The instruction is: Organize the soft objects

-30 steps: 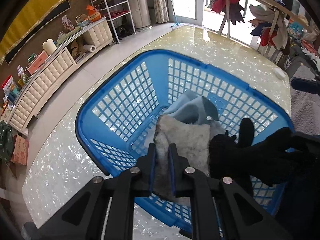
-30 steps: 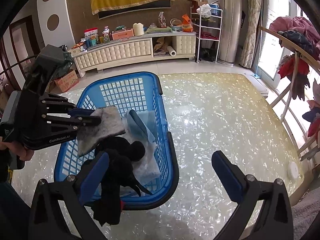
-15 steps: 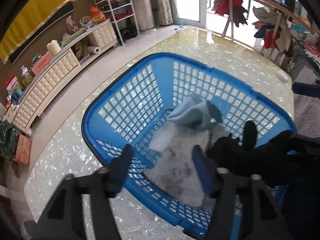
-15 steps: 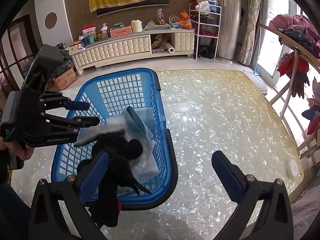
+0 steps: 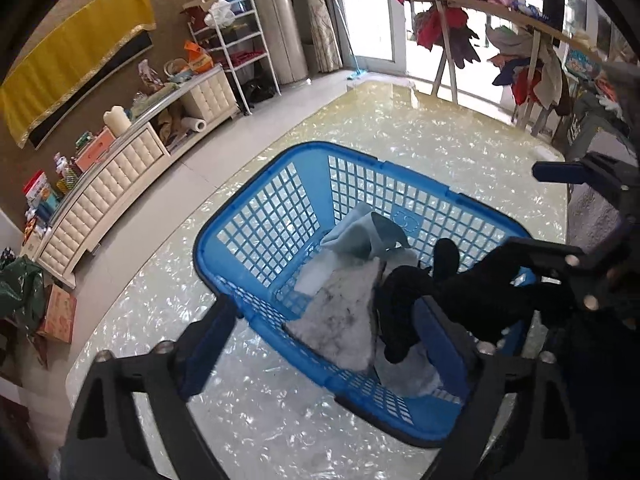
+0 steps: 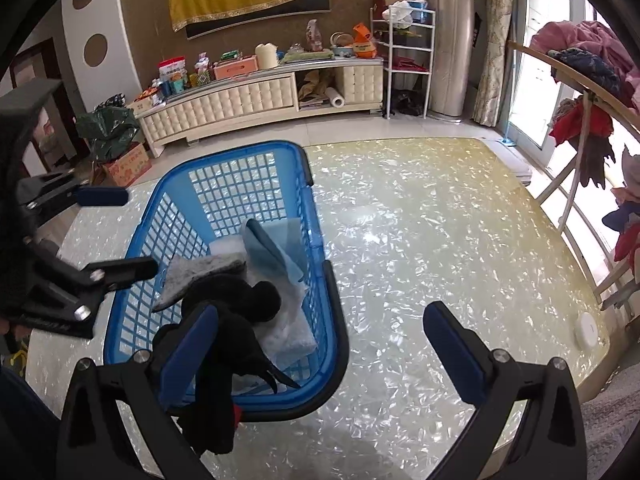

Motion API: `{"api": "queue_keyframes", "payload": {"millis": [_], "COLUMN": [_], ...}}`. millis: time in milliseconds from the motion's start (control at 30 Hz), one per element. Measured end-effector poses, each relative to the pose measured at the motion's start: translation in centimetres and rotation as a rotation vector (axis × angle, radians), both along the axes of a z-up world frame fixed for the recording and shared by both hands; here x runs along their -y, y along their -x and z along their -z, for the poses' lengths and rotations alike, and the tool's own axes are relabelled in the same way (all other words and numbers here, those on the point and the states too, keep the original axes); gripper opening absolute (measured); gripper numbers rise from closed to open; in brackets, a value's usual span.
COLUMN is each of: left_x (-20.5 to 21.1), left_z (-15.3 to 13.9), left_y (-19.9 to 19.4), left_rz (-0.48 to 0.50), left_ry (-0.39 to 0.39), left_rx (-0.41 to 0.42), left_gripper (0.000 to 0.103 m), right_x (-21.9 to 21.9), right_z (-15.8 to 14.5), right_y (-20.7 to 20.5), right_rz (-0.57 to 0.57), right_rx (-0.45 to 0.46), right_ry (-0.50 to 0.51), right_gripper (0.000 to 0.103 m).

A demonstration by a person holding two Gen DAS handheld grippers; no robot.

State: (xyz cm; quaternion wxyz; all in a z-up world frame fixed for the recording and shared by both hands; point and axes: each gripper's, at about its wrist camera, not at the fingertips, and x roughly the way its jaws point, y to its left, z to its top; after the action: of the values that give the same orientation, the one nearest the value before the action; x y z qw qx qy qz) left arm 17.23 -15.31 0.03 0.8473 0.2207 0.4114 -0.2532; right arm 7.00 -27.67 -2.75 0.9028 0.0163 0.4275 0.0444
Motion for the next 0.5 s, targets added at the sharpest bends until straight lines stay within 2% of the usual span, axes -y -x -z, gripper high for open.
{"api": "queue_keyframes", "payload": {"millis": [33,300,500], "left_x": [-0.3,-3.7,-7.1], "left_z": [-0.2,-1.3,-1.9], "left_y": [0.4,3.2,6.6], "left_rz": [-0.01,-0.132,-0.23], "left_ry": [0.006,0.034,0.1], "left_rx": [0.012,0.071,0.131], "left_gripper": [0.103,0.103,0.103], "right_x": [0.1,-0.6,-1.0], "right_z": [-0.1,-0.9,-1.3], "right_y": [0.0,0.6,0.9], "right_rz": [0.002,-0.011,-0.03], "right_rx": [0.003,0.055,0.084], "right_ry": [-0.001,0.009,-0.021], "right_gripper": [0.103,0.103,0.103]}}
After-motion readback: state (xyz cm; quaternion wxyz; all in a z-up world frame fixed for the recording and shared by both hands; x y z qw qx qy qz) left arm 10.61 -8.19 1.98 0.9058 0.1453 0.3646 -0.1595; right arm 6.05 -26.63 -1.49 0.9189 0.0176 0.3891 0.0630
